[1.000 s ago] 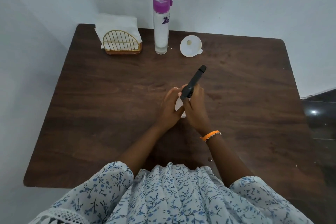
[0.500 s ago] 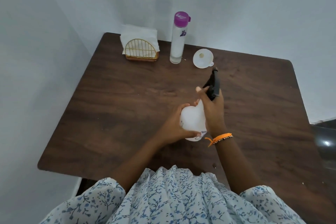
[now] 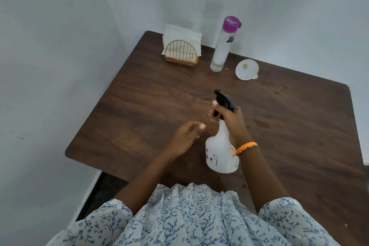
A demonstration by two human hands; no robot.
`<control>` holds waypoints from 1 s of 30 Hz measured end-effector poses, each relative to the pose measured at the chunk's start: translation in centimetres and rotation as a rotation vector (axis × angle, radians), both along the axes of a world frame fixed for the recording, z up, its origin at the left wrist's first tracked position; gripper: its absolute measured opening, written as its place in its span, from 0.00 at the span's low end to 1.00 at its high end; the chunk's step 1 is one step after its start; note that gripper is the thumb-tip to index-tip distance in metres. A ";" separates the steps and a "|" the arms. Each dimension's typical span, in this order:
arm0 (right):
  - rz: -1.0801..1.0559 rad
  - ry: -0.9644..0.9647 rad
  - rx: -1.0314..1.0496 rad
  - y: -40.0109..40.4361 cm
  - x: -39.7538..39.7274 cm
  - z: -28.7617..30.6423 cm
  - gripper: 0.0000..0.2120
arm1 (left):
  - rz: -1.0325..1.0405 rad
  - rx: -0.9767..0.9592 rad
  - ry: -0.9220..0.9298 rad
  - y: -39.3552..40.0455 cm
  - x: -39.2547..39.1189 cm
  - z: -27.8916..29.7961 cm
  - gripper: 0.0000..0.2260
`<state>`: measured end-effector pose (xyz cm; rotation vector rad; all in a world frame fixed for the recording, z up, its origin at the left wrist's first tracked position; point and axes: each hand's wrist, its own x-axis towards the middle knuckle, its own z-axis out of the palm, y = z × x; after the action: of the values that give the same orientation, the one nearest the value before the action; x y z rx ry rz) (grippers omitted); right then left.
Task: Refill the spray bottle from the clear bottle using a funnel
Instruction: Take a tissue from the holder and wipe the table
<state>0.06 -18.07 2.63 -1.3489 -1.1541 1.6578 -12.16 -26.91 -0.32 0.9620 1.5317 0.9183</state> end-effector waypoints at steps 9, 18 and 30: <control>0.099 -0.113 -0.220 0.9 -2.6 -0.9 0.05 | 0.213 -0.149 0.219 -0.3 -2.3 -1.8 0.06; -0.012 0.075 -0.374 2.9 1.1 -1.6 0.02 | 0.168 -0.146 0.248 2.3 -0.5 -1.7 0.05; -0.303 -0.066 -0.558 6.1 10.3 -2.5 0.01 | -0.069 -0.123 0.219 6.3 4.1 -2.6 0.04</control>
<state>10.35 -11.93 0.11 -1.8249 -0.4882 1.7814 -8.01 -20.66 -2.88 1.0466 1.7065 0.6788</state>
